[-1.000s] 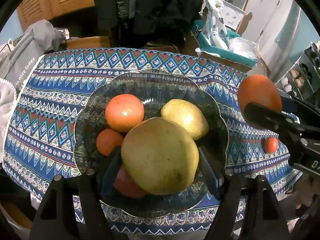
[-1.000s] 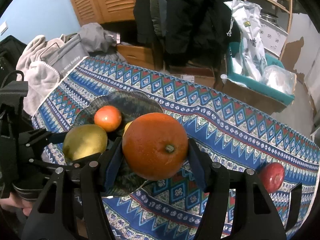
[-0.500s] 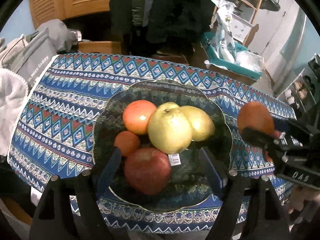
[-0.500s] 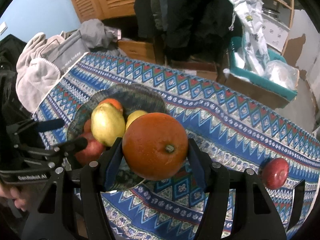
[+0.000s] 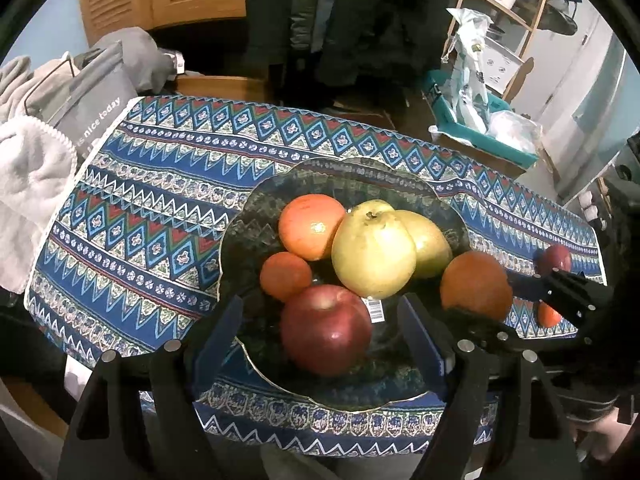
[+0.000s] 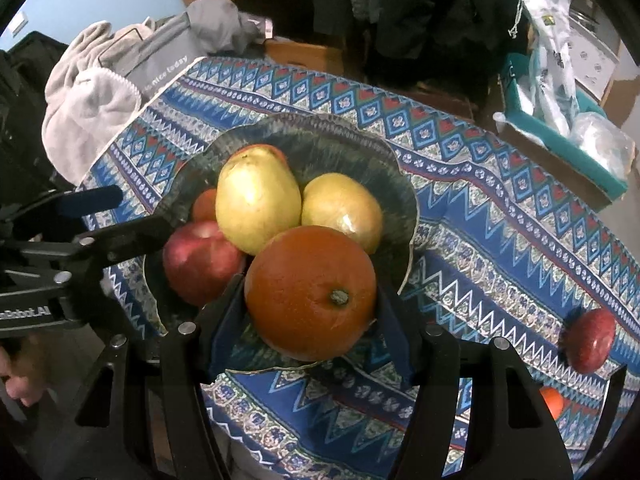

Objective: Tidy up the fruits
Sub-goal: 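Open right tool to drop the orange into the bowl while left tool withdraws, then move right tool toward the red apple while left tool approaches the small orange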

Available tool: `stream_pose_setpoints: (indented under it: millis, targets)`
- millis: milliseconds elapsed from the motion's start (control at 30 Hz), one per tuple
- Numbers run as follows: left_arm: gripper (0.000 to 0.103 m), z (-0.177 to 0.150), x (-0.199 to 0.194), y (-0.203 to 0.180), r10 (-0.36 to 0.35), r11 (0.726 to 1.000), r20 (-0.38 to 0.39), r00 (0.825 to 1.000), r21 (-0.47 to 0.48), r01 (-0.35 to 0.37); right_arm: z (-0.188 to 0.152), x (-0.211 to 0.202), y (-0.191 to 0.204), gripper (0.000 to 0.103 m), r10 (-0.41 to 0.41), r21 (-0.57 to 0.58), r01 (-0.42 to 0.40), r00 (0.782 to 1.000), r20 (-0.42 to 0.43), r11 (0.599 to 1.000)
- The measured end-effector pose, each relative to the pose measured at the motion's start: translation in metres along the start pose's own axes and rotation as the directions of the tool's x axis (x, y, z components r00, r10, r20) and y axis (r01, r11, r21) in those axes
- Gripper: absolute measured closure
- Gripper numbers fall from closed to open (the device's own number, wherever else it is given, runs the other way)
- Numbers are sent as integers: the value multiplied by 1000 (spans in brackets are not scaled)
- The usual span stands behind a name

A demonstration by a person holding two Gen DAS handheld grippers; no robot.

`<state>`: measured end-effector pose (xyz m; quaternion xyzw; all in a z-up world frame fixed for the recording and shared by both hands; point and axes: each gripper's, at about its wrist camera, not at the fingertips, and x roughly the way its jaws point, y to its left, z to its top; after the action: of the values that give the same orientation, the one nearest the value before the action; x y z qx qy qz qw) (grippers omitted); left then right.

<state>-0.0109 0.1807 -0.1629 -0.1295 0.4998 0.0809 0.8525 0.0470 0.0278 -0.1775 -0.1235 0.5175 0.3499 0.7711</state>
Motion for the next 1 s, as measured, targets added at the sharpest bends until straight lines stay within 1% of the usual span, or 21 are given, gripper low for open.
stream_pose_setpoints:
  millis: [67,133,200,333,500,767,933,1000]
  targets:
    - [22,0,-1,1,0,1000,2,1000,-4,0,0,0,-1,38,-2,6,2,1000,8,1000]
    - [22,1,-2,1,-1,1000,4,1000,-6,1,2,-7,-1,37,3,10,-4,999,41,1000]
    - [22,1,-3,-1,-4,1000,7,1000,-4,4,5,-15,-2,31,-7,7,6,998,66,1000]
    - [22,1,-4,-5,-5,1000,11,1000,8,5,8,-28,-7,31,-38,14,37,994,98,999]
    - [22,1,-8,-13,-24,1000,20,999,21,24,10,-46,-16,31,-90,35,86,987,135,996]
    - [22,4,-18,-33,-40,997,59,997,66,36,8,-79,-33,31,-185,69,174,961,205,982]
    - [22,6,-28,-44,-48,995,92,995,87,40,5,-101,-41,31,-236,91,220,938,254,971]
    - [22,7,-31,-49,-54,995,101,993,90,45,4,-108,-44,29,-252,99,233,929,271,967]
